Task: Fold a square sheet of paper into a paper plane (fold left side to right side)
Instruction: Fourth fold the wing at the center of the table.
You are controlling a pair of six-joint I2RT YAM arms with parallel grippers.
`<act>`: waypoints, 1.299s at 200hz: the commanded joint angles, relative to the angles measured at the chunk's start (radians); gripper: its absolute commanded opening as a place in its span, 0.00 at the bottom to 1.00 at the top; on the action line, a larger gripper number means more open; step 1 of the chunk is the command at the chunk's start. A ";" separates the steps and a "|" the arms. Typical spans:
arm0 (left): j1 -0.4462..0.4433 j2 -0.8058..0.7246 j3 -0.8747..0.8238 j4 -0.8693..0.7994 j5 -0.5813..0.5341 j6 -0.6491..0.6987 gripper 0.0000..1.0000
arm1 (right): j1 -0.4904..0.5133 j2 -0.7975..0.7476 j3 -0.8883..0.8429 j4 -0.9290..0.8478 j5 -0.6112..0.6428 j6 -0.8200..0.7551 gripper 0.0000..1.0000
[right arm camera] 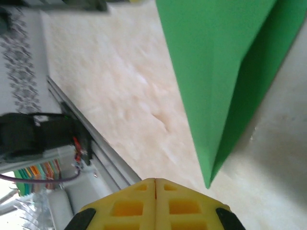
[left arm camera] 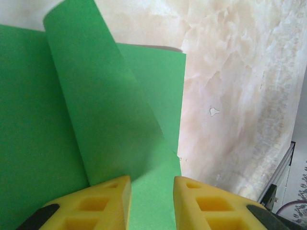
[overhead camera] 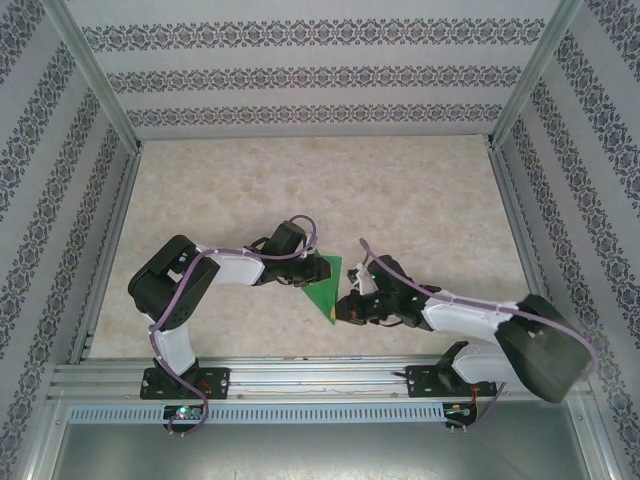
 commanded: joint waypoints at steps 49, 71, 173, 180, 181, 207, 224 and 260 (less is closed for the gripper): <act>0.009 0.037 -0.036 -0.049 -0.067 0.002 0.30 | -0.029 0.083 0.057 0.082 0.076 -0.021 0.00; 0.009 0.036 -0.035 -0.052 -0.065 0.003 0.30 | -0.027 0.143 0.087 0.112 0.090 -0.025 0.00; 0.009 0.034 -0.031 -0.048 -0.061 0.001 0.30 | -0.036 0.299 0.139 0.059 0.162 -0.043 0.00; 0.009 0.034 -0.031 -0.048 -0.061 0.001 0.30 | -0.036 0.302 0.139 0.045 0.172 -0.045 0.00; 0.009 0.034 -0.031 -0.048 -0.061 0.002 0.30 | -0.035 0.302 0.139 0.043 0.172 -0.047 0.00; 0.009 0.030 -0.030 -0.049 -0.059 0.001 0.30 | -0.032 0.315 0.139 0.015 0.188 -0.052 0.00; 0.009 0.025 -0.029 -0.044 -0.054 0.002 0.31 | -0.027 0.329 0.143 -0.007 0.198 -0.058 0.00; 0.009 -0.014 -0.030 0.001 -0.029 -0.009 0.34 | -0.018 0.351 0.154 -0.065 0.228 -0.069 0.00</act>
